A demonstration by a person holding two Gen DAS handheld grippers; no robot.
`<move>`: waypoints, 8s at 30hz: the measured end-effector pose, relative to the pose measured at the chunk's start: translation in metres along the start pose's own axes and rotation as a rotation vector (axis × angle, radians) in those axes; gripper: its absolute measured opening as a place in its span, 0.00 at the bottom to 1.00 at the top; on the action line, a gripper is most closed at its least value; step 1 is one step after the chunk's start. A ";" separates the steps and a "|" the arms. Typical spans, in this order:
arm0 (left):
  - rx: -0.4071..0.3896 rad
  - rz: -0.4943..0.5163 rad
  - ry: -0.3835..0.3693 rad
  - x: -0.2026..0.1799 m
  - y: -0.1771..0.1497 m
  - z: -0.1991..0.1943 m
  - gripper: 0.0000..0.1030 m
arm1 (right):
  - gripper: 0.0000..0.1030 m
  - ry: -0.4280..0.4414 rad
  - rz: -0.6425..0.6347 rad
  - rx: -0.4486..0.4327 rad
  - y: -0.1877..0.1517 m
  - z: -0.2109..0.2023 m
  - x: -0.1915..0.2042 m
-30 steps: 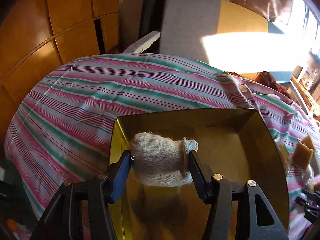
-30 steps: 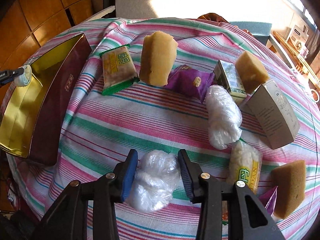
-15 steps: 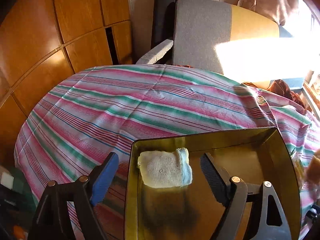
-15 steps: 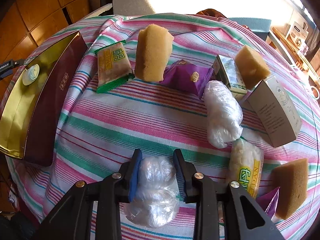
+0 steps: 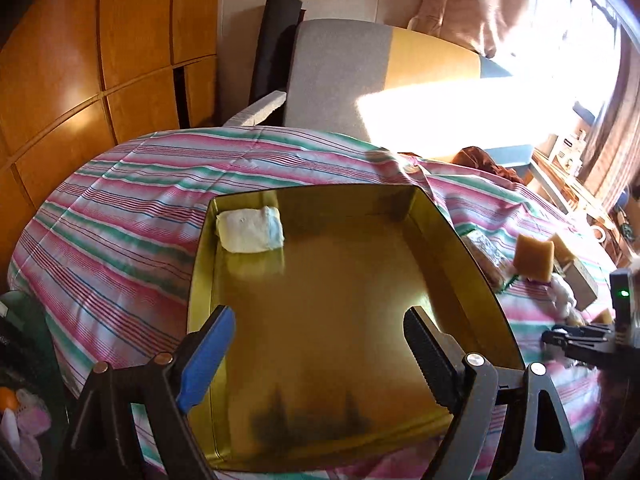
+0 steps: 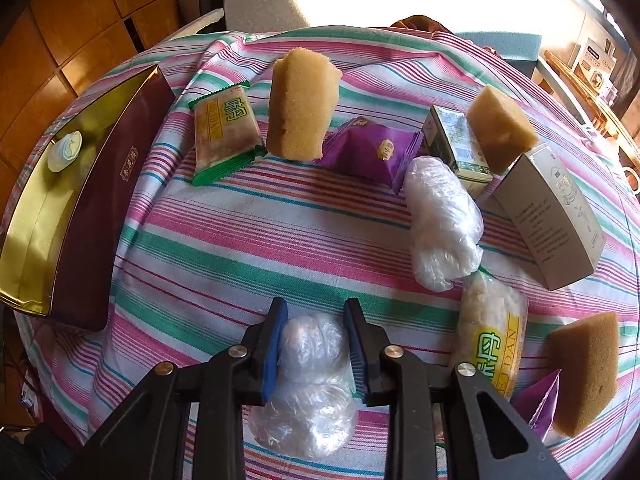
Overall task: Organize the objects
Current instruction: 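Carry the clear plastic bundle into the gold tray and open the right tool, then reach back to the items and grasp the WEIDAN snack packet with the left tool, then grasp the purple snack packet with the right tool, then place the WEIDAN packet in the tray with the left tool while the right tool places the purple packet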
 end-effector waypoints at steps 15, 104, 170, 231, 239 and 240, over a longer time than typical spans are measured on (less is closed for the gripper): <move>-0.038 -0.102 0.052 0.064 -0.035 -0.043 0.84 | 0.25 0.079 -0.007 -0.139 0.037 -0.055 0.069; 0.062 0.375 -0.237 -0.182 -0.039 -0.011 0.83 | 0.78 -0.111 1.042 -0.413 -0.085 -0.119 -0.210; 0.197 0.512 -0.459 -0.270 -0.121 0.059 0.45 | 0.71 -0.117 1.038 -0.361 -0.093 -0.116 -0.200; 0.165 -0.014 -0.116 -0.009 -0.005 0.042 0.39 | 0.44 -0.170 0.582 0.005 -0.073 -0.034 -0.117; 0.243 -0.096 0.065 0.059 -0.009 0.083 0.39 | 0.44 -0.110 0.474 -0.070 -0.051 -0.043 -0.090; 0.242 -0.083 0.075 0.060 -0.009 0.085 0.41 | 0.44 -0.104 0.466 -0.077 -0.051 -0.044 -0.088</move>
Point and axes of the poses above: each gripper's, at about its wrist camera, not at the fingertips, and z roughly the way its jaws point, x to its left, y to its top, the point moved 8 cm from there along z, roughly the way its jaws point, and after that the axes turned 2 degrees about -y, right-handed, at the moved point
